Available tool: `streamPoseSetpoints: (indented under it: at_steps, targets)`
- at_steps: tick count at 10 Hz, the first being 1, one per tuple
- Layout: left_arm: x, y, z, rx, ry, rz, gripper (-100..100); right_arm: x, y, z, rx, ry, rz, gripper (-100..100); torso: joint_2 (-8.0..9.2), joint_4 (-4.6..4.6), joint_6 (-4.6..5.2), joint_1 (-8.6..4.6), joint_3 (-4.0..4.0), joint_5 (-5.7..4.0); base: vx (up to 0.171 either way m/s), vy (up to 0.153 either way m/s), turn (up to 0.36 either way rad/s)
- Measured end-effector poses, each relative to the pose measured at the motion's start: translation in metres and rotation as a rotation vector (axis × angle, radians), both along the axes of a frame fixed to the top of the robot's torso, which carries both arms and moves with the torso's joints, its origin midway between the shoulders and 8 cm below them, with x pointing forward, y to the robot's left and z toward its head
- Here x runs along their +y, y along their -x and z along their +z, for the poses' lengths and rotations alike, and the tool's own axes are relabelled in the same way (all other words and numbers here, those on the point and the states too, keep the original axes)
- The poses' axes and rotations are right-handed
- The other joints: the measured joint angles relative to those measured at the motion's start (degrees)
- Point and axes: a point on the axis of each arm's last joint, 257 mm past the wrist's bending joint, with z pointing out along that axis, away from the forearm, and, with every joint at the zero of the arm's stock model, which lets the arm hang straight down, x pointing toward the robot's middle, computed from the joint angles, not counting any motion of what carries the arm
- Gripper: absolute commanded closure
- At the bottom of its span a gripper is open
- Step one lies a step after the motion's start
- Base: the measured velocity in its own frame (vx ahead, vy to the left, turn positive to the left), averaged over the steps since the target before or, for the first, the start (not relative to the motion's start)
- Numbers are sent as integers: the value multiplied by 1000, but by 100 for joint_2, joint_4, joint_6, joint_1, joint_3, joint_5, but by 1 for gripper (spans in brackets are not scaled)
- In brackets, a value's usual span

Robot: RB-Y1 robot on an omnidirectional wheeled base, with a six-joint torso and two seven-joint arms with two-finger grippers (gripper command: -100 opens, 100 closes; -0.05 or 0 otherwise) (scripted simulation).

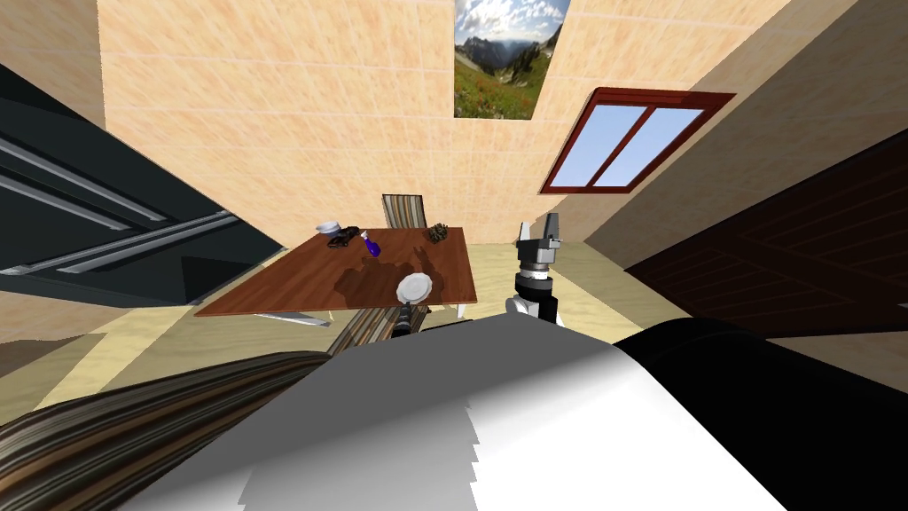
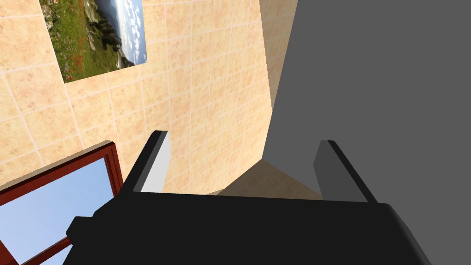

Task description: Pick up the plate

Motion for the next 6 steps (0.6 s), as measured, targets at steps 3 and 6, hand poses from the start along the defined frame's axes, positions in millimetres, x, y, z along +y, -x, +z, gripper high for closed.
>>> streamPoseSetpoints:
  at_steps: [3, 6]
  targets:
    - [-1, -2, 2, -5, 1, 0, 0, 0, 0, 0, 0, 0, 0, 0, -12, -10, 3, 4, -11, 6, 0, 0, 0]
    - [-3, -15, 12, -25, 1, -6, 0, 0, 0, 0, 0, 0, 0, 0, 0, -16, 2, 20, -8, 13, -69, 14, 8]
